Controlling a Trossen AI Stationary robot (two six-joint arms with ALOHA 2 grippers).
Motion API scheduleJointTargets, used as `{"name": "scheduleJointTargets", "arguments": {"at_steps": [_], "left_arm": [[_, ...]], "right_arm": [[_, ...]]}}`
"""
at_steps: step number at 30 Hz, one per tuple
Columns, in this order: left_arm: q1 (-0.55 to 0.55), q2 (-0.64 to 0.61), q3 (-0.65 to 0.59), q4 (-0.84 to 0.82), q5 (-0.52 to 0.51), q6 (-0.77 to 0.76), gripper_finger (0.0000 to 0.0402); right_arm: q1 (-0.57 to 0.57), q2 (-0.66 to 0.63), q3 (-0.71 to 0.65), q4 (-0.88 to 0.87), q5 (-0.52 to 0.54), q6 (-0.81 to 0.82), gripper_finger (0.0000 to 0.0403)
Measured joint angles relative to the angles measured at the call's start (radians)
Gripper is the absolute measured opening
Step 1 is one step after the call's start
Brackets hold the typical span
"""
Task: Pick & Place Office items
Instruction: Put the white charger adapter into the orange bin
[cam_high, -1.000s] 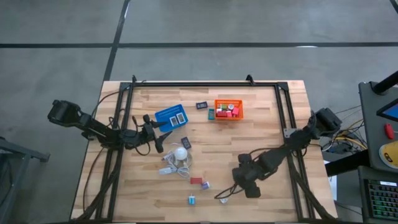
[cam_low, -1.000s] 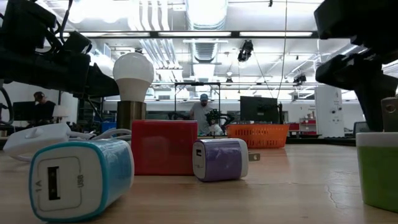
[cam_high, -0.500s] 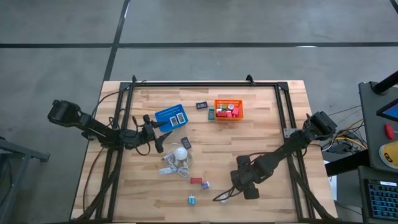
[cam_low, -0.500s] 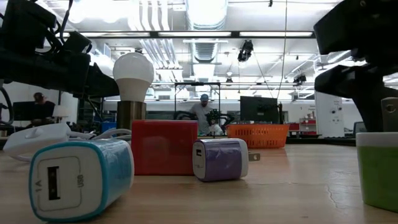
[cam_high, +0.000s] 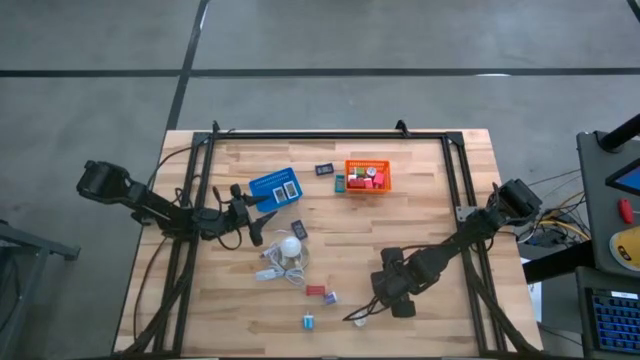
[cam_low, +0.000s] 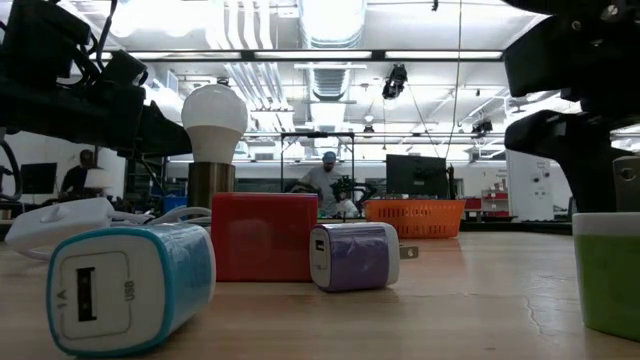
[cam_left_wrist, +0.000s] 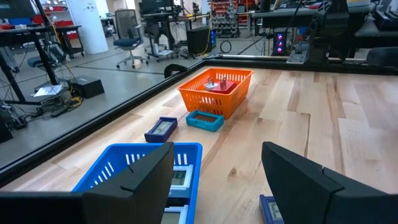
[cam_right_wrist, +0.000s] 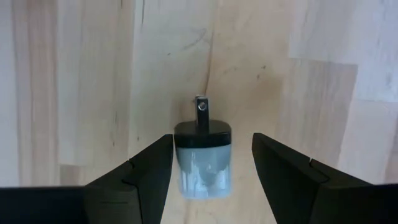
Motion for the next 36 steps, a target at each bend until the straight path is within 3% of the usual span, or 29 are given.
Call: {"name": "scheduleJointTargets", "arguments": {"at_steps": [9,15,27,32,36], "left_arm": [[0.0,0.0,0.0,-0.007,0.0,0.0,0.0248],[0.0,0.003,0.0,-0.011,0.0,-0.004,0.0248],[0.0,0.008,0.001,-0.011,0.0,-0.008,0.0248],[0.0,0.008,0.001,-0.01,0.0,-0.008,0.0248],[0.0,0.008,0.001,-0.01,0.0,-0.008,0.0248]], "right_arm": [[0.007,0.036,-0.011,0.023,0.0,0.01,0.0205],[0.015,0.051,-0.007,0.027,0.002,0.002,0.0124],[0.04,0.052,-0.01,0.055,0.117,-0.087,0.0123],[0.03,0.038,-0.023,0.191,0.236,-0.179,0.0123],[0.012,0.018,-0.067,0.386,0.247,-0.278,0.0123]]}}
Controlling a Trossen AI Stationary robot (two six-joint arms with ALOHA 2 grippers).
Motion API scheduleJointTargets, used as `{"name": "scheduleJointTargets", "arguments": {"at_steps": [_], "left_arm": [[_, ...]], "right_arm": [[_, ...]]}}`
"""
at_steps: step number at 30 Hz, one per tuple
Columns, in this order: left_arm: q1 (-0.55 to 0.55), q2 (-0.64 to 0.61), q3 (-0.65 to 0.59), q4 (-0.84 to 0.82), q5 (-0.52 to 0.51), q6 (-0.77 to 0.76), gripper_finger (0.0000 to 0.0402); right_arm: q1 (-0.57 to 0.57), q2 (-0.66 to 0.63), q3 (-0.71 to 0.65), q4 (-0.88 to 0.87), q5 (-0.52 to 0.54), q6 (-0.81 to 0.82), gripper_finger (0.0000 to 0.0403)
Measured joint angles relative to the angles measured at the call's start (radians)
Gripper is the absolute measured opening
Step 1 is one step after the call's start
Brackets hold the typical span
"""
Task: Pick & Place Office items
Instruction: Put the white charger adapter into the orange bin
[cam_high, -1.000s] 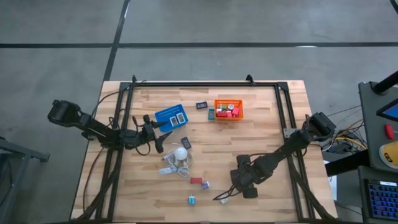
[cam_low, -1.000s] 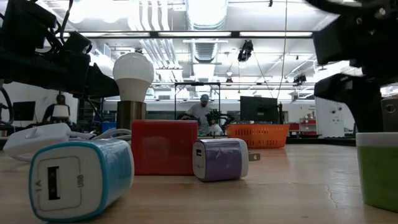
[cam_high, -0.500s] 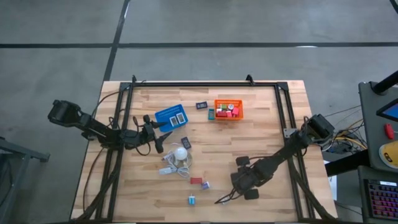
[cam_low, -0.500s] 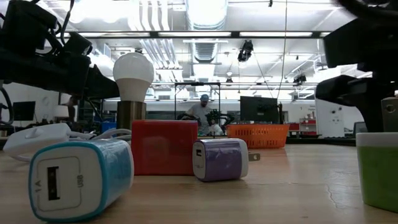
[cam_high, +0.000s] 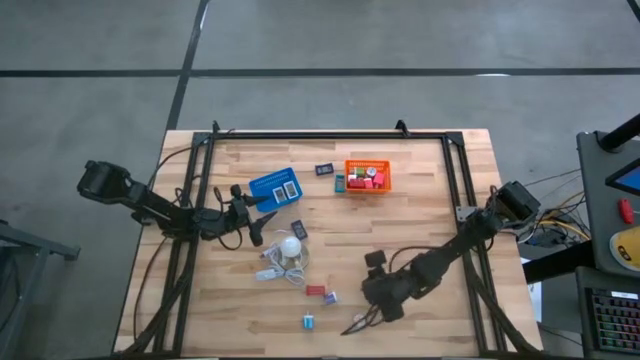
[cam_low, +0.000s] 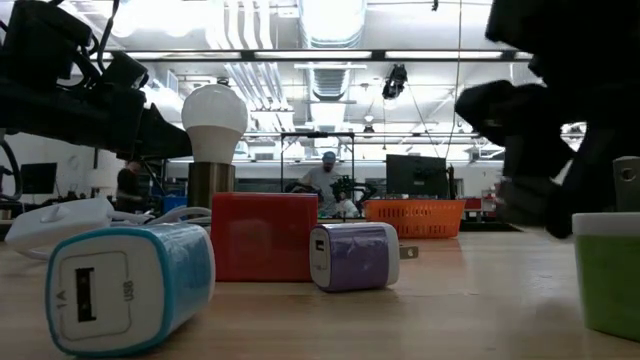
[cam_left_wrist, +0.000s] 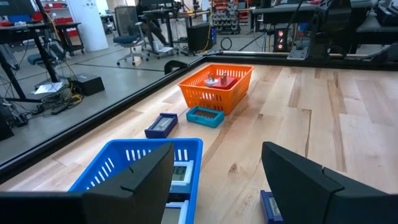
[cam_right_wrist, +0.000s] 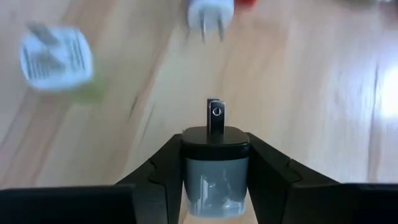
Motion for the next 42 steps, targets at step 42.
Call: {"name": "scheduleJointTargets", "arguments": {"at_steps": [42], "left_arm": [[0.0,0.0,0.0,0.003,0.0,0.0,0.0248]], "right_arm": [[-0.773,-0.033,-0.625,1.599,-0.643,-0.381,0.0123]]}}
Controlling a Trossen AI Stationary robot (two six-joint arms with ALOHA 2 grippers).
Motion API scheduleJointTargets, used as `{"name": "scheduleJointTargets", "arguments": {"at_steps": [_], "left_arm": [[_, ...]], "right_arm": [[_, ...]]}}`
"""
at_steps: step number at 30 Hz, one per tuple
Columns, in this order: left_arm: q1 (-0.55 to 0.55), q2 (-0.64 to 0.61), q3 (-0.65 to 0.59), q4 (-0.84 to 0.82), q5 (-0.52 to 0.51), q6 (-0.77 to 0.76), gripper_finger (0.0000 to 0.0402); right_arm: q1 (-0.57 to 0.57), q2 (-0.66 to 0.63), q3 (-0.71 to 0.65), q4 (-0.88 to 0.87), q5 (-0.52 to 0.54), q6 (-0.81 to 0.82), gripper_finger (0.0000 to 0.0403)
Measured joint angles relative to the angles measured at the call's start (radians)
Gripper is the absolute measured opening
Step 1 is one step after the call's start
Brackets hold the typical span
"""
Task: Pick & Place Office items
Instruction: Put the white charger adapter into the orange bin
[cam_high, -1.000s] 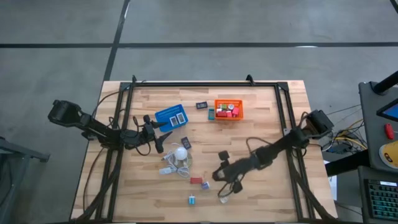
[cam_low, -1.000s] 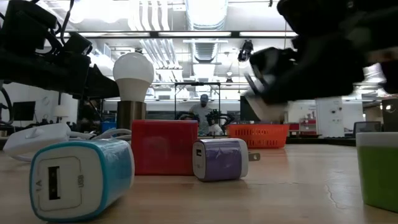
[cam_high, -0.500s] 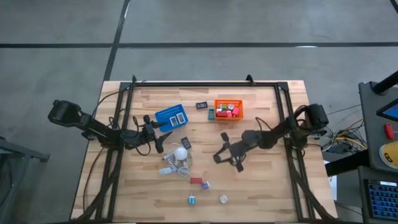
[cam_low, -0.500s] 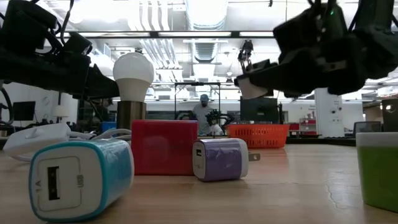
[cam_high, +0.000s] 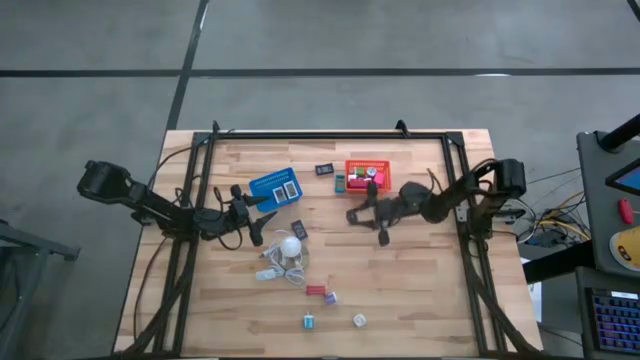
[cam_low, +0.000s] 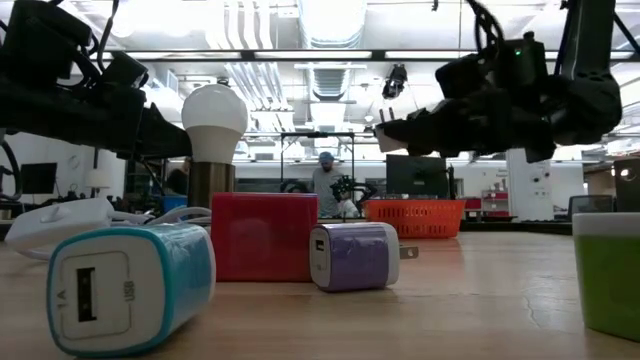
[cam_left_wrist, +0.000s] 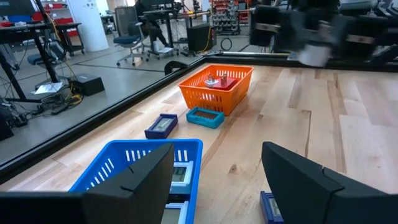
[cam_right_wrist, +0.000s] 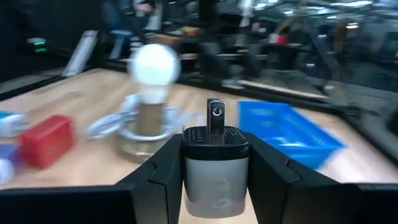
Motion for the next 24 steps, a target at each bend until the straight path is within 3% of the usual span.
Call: {"name": "scheduleJointTargets", "arguments": {"at_steps": [12,24], "left_arm": [[0.0,0.0,0.0,-0.009,0.0,0.0,0.0248],[0.0,0.0,0.0,-0.011,0.0,0.001,0.0248]], "right_arm": [[-0.256,-0.075,0.012,-0.019,0.109,0.041,0.0123],[-0.316,-0.147,0.092,-0.427,0.213,0.044,0.0123]]}}
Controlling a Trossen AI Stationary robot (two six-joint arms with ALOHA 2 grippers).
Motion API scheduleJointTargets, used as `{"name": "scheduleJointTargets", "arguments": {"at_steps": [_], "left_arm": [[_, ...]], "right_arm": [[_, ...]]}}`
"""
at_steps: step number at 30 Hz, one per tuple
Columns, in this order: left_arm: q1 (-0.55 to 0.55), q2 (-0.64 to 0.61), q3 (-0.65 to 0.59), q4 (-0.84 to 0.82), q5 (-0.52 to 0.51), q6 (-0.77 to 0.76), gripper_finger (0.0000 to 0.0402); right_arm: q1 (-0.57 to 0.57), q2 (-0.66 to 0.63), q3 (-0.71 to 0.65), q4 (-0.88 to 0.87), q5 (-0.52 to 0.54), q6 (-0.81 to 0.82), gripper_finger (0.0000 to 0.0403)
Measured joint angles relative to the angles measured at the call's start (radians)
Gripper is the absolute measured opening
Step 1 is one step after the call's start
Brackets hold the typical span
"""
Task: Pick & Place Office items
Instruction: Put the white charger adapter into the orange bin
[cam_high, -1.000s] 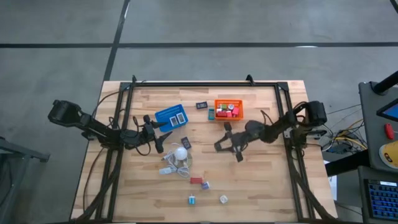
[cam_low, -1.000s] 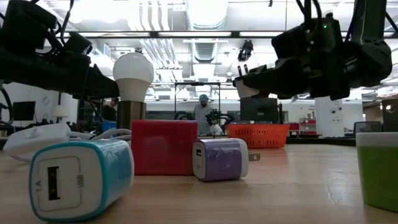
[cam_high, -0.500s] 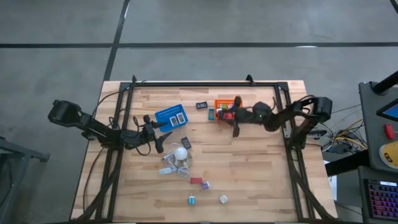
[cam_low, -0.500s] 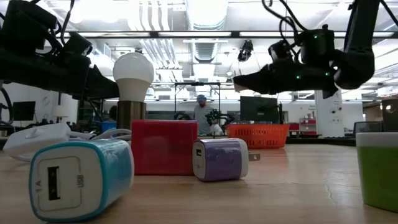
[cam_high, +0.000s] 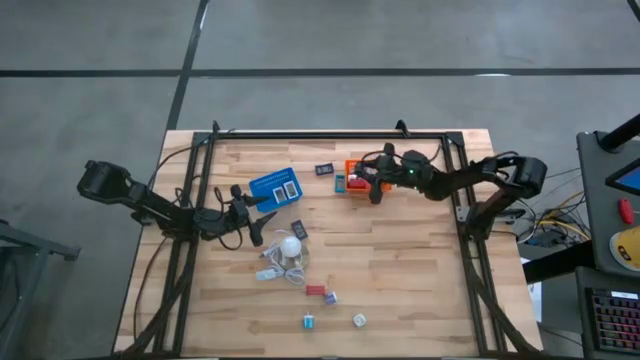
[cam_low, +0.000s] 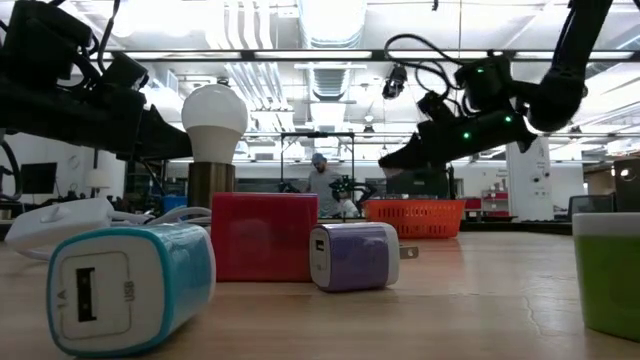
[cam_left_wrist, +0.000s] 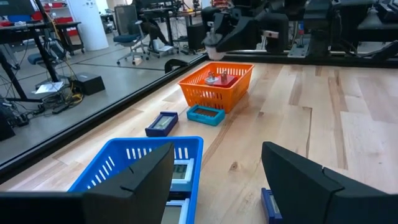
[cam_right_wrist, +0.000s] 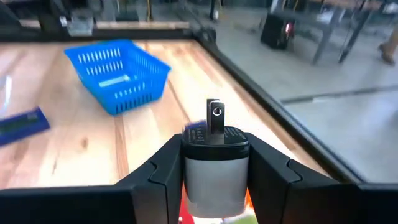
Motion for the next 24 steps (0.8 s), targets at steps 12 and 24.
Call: {"name": "scheduleJointTargets", "arguments": {"at_steps": [12,24], "left_arm": [[0.0,0.0,0.0,0.001,0.0,0.003,0.0248],[0.0,0.0,0.0,0.001,0.0,0.003,0.0248]], "right_arm": [[0.001,-0.048,0.138,-0.418,0.092,-0.016,0.0123],[0.001,-0.045,0.194,-0.614,0.135,-0.023,0.0123]]}}
